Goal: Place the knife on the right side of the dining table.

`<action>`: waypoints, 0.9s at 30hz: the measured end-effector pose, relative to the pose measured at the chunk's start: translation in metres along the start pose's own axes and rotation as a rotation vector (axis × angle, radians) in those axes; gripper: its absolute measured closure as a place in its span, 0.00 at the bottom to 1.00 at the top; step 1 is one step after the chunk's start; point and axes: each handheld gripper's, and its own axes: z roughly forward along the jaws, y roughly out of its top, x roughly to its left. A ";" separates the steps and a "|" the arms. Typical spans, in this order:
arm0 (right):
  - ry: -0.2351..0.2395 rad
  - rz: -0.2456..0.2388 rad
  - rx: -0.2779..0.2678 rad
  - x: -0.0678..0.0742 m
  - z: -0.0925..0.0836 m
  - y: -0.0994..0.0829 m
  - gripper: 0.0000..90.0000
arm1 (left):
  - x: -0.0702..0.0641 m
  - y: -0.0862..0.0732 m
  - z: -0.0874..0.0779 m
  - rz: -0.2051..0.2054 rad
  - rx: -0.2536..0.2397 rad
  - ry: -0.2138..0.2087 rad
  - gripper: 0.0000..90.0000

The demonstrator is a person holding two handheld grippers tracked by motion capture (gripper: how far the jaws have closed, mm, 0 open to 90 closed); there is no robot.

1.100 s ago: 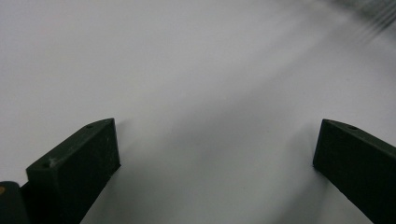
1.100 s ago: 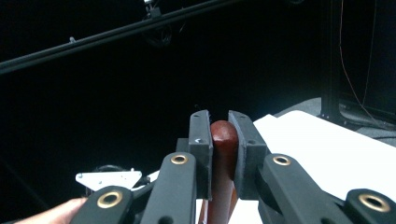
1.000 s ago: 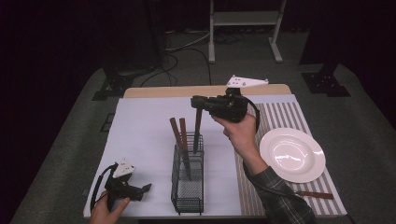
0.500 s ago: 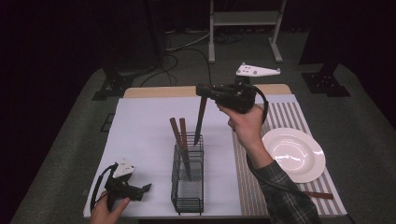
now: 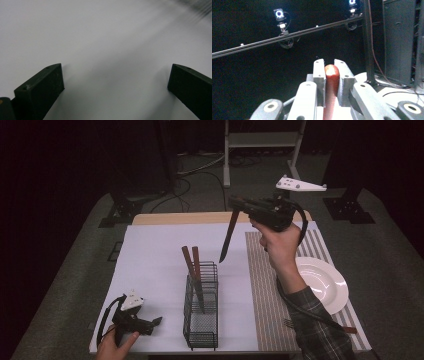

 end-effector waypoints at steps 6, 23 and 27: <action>-0.061 -0.004 -0.025 -0.010 -0.017 0.007 0.89 | 0.000 0.000 0.000 0.000 0.000 0.000 0.00; -0.304 -0.020 -0.050 -0.057 -0.045 -0.011 0.88 | 0.000 0.000 0.000 -0.001 -0.004 0.002 0.00; -0.352 -0.011 -0.051 -0.071 -0.049 -0.019 0.88 | 0.000 0.000 0.000 -0.001 -0.004 0.001 0.00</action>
